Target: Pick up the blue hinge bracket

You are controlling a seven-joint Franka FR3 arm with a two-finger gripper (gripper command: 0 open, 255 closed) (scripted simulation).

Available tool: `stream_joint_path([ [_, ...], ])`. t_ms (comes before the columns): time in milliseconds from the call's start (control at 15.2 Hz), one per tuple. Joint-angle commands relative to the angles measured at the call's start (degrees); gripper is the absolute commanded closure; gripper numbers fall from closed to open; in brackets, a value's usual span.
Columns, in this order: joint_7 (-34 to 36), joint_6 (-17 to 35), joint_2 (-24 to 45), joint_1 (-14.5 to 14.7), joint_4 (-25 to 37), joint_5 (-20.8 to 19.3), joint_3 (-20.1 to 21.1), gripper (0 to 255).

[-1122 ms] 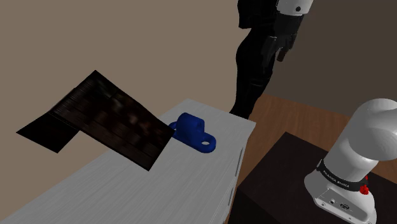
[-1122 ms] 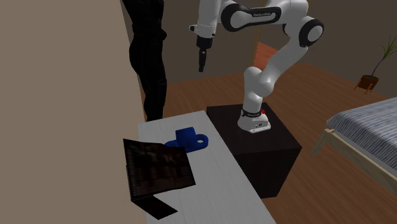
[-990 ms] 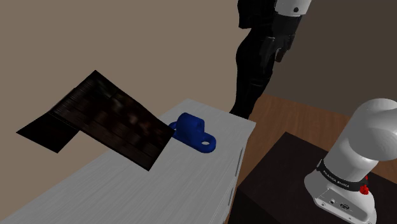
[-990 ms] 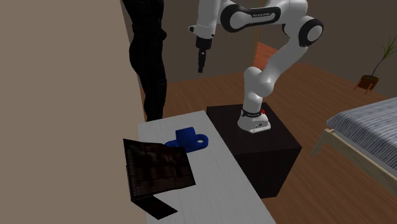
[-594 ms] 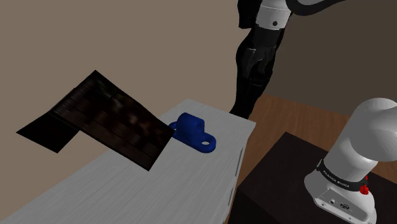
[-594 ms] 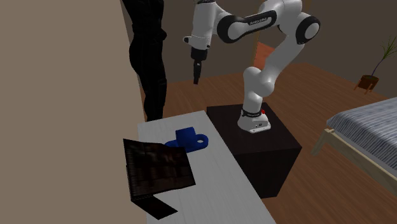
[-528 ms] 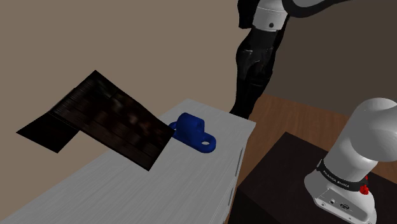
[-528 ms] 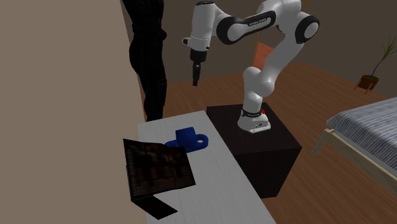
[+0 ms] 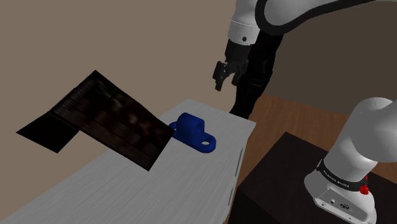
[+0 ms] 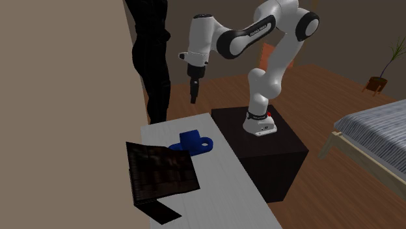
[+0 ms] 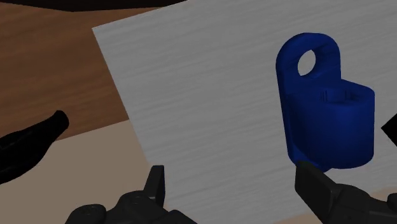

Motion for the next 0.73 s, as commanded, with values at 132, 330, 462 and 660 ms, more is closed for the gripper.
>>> stream_joint_path([
  [132, 2.29, 5.30, 6.74, 1.18, 2.88, 1.13, 2.95, 0],
  [330, 4.08, 8.67, 11.64, 1.96, 5.49, 1.32, 5.05, 0],
  [462, 5.37, 10.74, 15.01, 2.47, 7.52, 1.09, 6.41, 0],
  [660, 7.51, 13.54, 20.23, 3.22, 10.98, 0.15, 8.37, 0],
])
